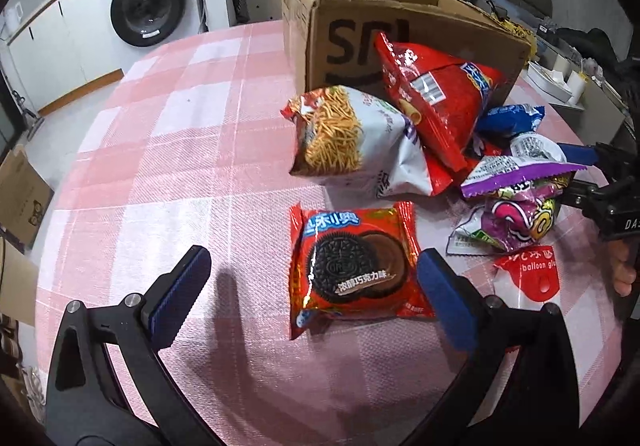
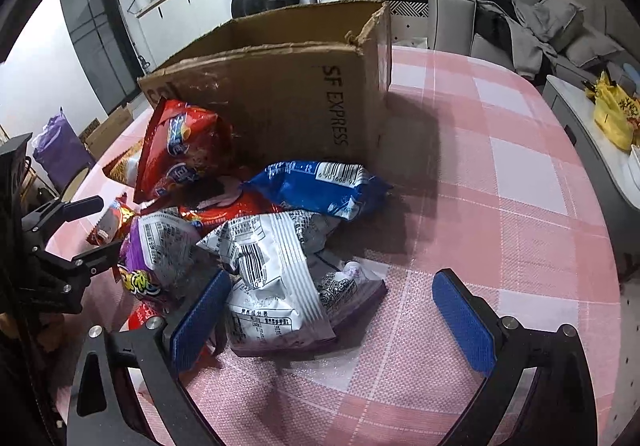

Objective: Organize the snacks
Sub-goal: 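Grasp the red Oreo pack with the left gripper while the right gripper grasps the white-and-black bag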

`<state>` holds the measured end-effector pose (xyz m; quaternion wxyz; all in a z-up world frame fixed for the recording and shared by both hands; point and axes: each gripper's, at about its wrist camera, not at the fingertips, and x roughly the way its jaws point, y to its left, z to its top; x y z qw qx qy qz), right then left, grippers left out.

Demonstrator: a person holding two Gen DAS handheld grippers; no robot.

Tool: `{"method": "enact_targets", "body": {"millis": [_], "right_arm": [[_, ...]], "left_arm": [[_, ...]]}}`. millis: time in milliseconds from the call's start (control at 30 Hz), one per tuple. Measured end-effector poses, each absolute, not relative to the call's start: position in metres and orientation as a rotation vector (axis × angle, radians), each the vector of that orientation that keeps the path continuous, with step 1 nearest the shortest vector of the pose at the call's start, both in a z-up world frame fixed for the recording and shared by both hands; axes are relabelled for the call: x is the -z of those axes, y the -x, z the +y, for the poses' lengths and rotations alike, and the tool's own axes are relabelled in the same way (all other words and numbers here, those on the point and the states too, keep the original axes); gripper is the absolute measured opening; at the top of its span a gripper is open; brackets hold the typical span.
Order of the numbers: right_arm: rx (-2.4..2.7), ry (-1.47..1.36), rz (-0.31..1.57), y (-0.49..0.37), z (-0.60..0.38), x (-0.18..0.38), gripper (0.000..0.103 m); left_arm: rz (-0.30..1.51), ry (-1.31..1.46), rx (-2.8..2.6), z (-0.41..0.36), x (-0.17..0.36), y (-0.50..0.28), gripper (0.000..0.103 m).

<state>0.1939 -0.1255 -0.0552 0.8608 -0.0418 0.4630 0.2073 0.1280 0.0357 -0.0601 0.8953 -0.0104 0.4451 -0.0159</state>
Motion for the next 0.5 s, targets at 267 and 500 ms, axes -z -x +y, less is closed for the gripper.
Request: {"method": "enact_targets", "body": {"millis": [267,500], "right_arm": [[-0.449,0.065,0.959,-0.1931,-0.1204,0.0595,0.095],[-0.481,0.051,0.945,-0.1933,-0.1206,0.0585,0.078]], "left_arm": [[0.929,0.019,0.039,0.0414,0.0682,-0.1314,0.102],[0.932,0.024,0.041,0.0399,0.0685,-0.1262,0.102]]}}
